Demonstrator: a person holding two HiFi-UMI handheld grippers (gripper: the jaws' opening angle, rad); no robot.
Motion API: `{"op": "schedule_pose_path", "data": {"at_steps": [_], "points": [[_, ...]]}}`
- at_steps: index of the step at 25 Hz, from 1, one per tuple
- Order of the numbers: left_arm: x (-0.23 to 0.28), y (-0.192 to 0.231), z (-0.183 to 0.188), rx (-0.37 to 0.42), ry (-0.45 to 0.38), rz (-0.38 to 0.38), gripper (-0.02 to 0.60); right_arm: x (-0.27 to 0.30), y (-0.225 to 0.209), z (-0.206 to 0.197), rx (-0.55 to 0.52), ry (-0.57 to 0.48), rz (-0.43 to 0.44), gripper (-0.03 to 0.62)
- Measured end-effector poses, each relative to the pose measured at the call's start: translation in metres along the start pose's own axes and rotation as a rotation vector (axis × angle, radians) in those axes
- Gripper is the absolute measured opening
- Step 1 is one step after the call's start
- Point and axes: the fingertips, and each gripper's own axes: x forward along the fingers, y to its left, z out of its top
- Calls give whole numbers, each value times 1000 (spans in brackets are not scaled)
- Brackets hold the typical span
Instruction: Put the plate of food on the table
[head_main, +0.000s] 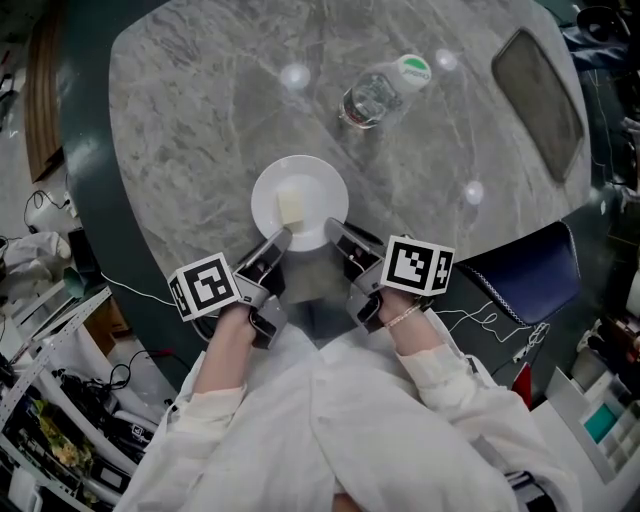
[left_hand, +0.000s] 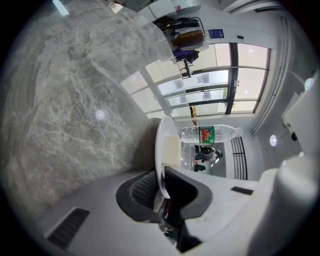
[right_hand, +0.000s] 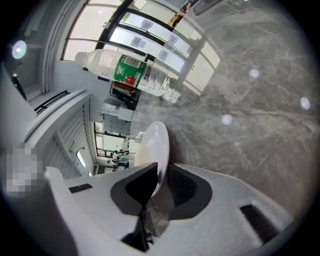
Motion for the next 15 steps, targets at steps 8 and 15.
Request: {"op": "schedule_pose_path", "data": {"at_steps": [8,15], "points": [[4,-1,12,-57,-43,-24,35,0,1,4,-124,41,-24,57],[3,1,18,-41,-69,3,35,-10,1,10,-99,16,-24,89]]}}
